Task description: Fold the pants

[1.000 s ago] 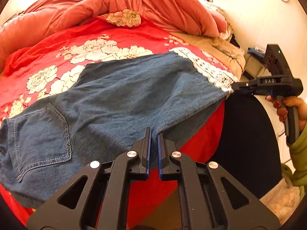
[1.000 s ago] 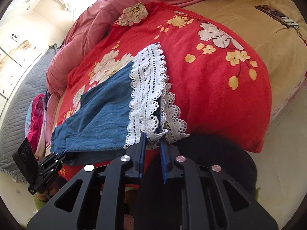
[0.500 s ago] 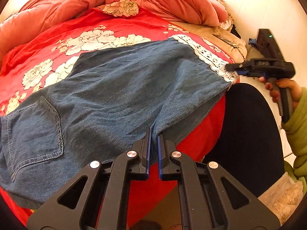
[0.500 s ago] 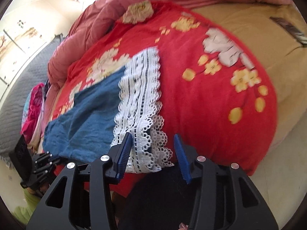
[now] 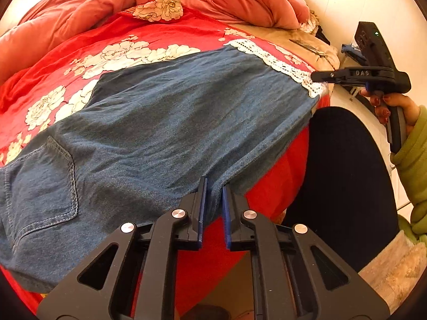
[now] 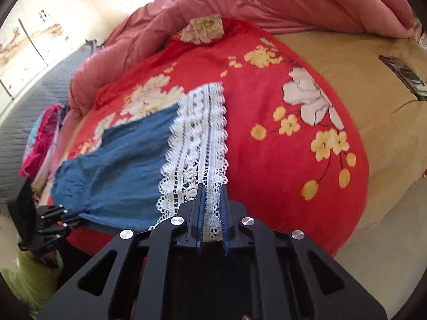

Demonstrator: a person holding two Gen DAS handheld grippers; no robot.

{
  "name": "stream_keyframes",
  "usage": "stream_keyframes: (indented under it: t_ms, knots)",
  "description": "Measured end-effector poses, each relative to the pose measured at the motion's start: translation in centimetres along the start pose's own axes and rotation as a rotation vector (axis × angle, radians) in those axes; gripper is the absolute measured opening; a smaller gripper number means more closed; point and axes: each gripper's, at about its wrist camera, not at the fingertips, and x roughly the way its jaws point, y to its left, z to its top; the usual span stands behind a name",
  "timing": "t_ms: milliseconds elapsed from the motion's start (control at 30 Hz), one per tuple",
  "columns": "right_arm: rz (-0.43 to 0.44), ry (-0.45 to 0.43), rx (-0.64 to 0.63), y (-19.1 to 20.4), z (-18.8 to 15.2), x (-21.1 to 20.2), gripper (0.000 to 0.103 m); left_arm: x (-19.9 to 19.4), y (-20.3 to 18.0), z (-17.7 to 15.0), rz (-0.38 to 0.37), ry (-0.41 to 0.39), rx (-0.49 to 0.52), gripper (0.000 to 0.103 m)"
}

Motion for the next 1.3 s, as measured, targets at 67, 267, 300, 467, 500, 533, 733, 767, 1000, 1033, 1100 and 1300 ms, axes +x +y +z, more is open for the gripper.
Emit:
stream_keyframes:
  t_ms: [67, 267, 300, 467, 500, 533, 733, 767, 1000, 1033, 1100, 1300]
  knots:
    - [-0.021, 0.042, -0.004, -0.2, -0.8, 1.4, 0.013, 0.1, 0.2, -0.1, -0.003, 0.012, -0.013, 0.005]
    - [-0.021, 0.008, 0.081, -1.4, -1.3, 0.4, 0.052, -0.3, 1.2, -0.5, -0.020, 0.010, -0.054, 0.007]
    - [-0.023, -0.007, 0.097, -1.7, -1.3, -0.1, 0.053, -0.5, 1.2, -0.5, -0.027, 0.010, -0.060, 0.007]
    - [-0.025, -0.071, 0.088, -0.9, -1.2, -2.1, 0.059, -1.9, 1.6, -1.2, -0.039, -0.014, -0.085, 0.010]
    - [-0.021, -0.087, 0.061, 0.0, -1.0, -2.4, 0.059, -2.4, 1.9, -1.4, -0.043, -0.027, -0.098, 0.010]
    - [-0.018, -0.097, 0.034, 0.8, -0.8, -2.7, 0.059, -2.9, 2.1, -1.6, -0.046, -0.040, -0.111, 0.011]
    - [0.085, -0.069, -0.210, 9.1, -0.7, -0.8, 0.059, -8.5, 6.2, -3.0, 0.156, -0.175, -0.291, 0.033]
    - [0.108, -0.052, -0.248, 10.4, -0.7, -0.2, 0.059, -9.4, 7.5, -3.2, 0.252, -0.174, -0.337, 0.036]
    - [0.120, 0.082, -0.395, 17.3, -0.9, 6.5, 0.067, -8.4, 13.8, -4.8, 0.449, -0.011, -0.554, 0.052]
    - [0.091, 0.105, -0.401, 17.3, -1.1, 7.1, 0.068, -8.4, 14.1, -5.1, 0.449, -0.006, -0.559, 0.052]
    - [0.026, 0.138, -0.412, 17.0, -1.7, 8.1, 0.068, -8.6, 14.5, -5.6, 0.438, -0.008, -0.577, 0.052]
    - [0.074, 0.118, -0.370, 15.5, -2.3, 7.9, 0.068, -8.1, 15.3, -5.8, 0.440, -0.001, -0.578, 0.052]
